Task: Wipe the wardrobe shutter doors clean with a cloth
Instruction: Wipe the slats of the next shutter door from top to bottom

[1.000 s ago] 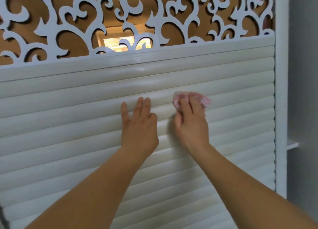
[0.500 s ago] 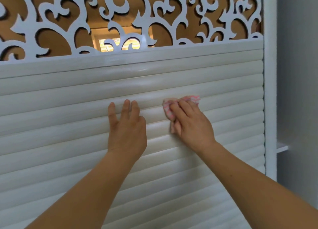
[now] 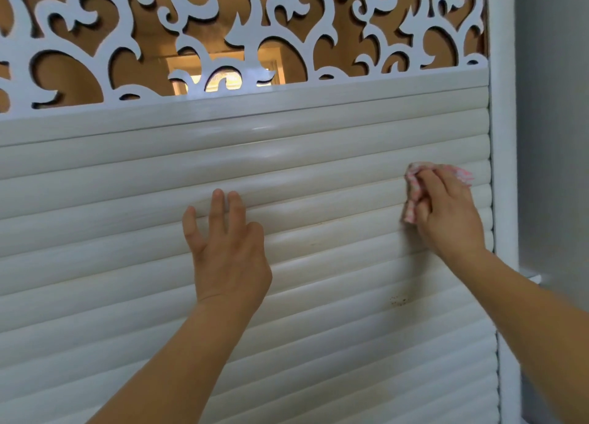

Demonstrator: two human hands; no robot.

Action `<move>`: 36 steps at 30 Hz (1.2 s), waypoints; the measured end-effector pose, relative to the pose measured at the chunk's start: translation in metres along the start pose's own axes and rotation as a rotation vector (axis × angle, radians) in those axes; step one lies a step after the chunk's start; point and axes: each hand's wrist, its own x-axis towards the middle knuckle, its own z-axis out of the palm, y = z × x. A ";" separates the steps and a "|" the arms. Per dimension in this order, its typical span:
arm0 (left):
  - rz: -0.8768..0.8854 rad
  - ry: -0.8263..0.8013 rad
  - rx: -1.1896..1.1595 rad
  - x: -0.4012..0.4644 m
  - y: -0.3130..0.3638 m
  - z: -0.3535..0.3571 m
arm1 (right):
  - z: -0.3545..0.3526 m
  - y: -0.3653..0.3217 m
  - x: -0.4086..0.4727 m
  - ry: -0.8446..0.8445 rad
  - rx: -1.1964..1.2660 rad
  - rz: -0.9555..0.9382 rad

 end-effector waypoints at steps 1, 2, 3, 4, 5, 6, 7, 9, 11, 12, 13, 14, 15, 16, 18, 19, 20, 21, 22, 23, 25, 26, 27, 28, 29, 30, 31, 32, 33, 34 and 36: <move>-0.015 -0.004 -0.018 0.000 0.002 0.001 | -0.002 0.005 0.003 0.022 0.001 0.023; -0.032 -0.017 -0.027 -0.001 0.003 0.001 | -0.003 0.010 0.005 0.041 0.005 0.047; -0.048 -0.029 -0.041 -0.002 0.005 0.001 | -0.004 0.015 0.007 0.055 0.017 0.073; -0.059 -0.037 -0.059 -0.002 0.005 0.002 | -0.005 0.019 0.009 0.067 0.040 0.111; -0.065 -0.038 -0.076 -0.002 0.006 0.003 | -0.003 0.025 0.011 0.074 0.073 0.163; -0.070 -0.047 -0.089 -0.001 0.006 0.003 | -0.002 0.027 0.012 0.068 0.116 0.241; -0.073 -0.056 -0.091 -0.001 0.006 0.002 | -0.001 0.029 0.012 0.063 0.164 0.337; -0.075 -0.089 -0.088 -0.001 0.006 0.001 | 0.002 0.023 0.012 0.065 0.241 0.542; -0.084 -0.117 -0.107 -0.002 0.007 0.001 | 0.005 0.007 0.009 0.058 0.219 0.665; -0.088 -0.121 -0.113 -0.003 0.007 0.001 | 0.005 -0.003 0.005 0.066 0.195 0.671; -0.086 -0.123 -0.118 -0.003 0.007 0.001 | 0.005 -0.015 -0.001 0.088 0.180 0.639; -0.085 -0.129 -0.127 -0.004 0.007 0.000 | 0.006 -0.028 -0.008 0.118 0.173 0.590; -0.082 -0.130 -0.144 -0.004 0.007 -0.001 | 0.010 -0.037 -0.016 0.143 0.178 0.543; -0.077 -0.127 -0.165 -0.004 0.007 -0.003 | 0.014 -0.048 -0.023 0.161 0.210 0.516; -0.070 -0.134 -0.198 -0.006 0.007 -0.005 | 0.026 -0.070 -0.038 0.154 0.295 0.447; -0.072 -0.144 -0.217 -0.008 0.006 -0.005 | 0.030 -0.081 -0.046 0.132 0.335 0.386; -0.067 -0.148 -0.230 -0.010 0.007 -0.006 | 0.036 -0.093 -0.053 0.078 0.355 0.317; -0.060 -0.157 -0.238 -0.013 0.007 -0.008 | 0.038 -0.104 -0.061 0.014 0.369 0.246; -0.052 -0.158 -0.246 -0.016 0.007 -0.009 | 0.036 -0.116 -0.066 -0.023 0.345 0.181; -0.046 -0.163 -0.251 -0.019 0.006 -0.010 | 0.033 -0.123 -0.071 -0.050 0.323 0.128; -0.027 -0.172 -0.255 -0.023 0.005 -0.014 | 0.020 -0.129 -0.071 -0.077 0.335 0.123; -0.022 -0.168 -0.264 -0.024 0.004 -0.015 | 0.013 -0.125 -0.068 -0.059 0.337 0.157; -0.022 -0.166 -0.274 -0.025 0.003 -0.016 | 0.009 -0.117 -0.064 -0.019 0.342 0.204; -0.023 -0.170 -0.280 -0.026 0.001 -0.017 | 0.008 -0.104 -0.059 0.033 0.354 0.290; -0.022 -0.177 -0.281 -0.027 -0.001 -0.018 | 0.005 -0.095 -0.054 0.079 0.381 0.390; -0.022 -0.183 -0.280 -0.027 -0.003 -0.018 | 0.008 -0.089 -0.050 0.106 0.394 0.463; -0.022 -0.191 -0.277 -0.028 -0.005 -0.018 | 0.008 -0.090 -0.050 0.120 0.391 0.491; -0.025 -0.193 -0.275 -0.028 -0.007 -0.017 | 0.012 -0.094 -0.051 0.121 0.369 0.477; -0.029 -0.197 -0.273 -0.030 -0.010 -0.016 | 0.016 -0.105 -0.054 0.116 0.357 0.448; -0.029 -0.192 -0.280 -0.031 -0.012 -0.014 | 0.021 -0.117 -0.057 0.118 0.352 0.416; -0.011 -0.178 -0.271 -0.035 -0.017 -0.012 | 0.032 -0.145 -0.067 0.100 0.387 0.324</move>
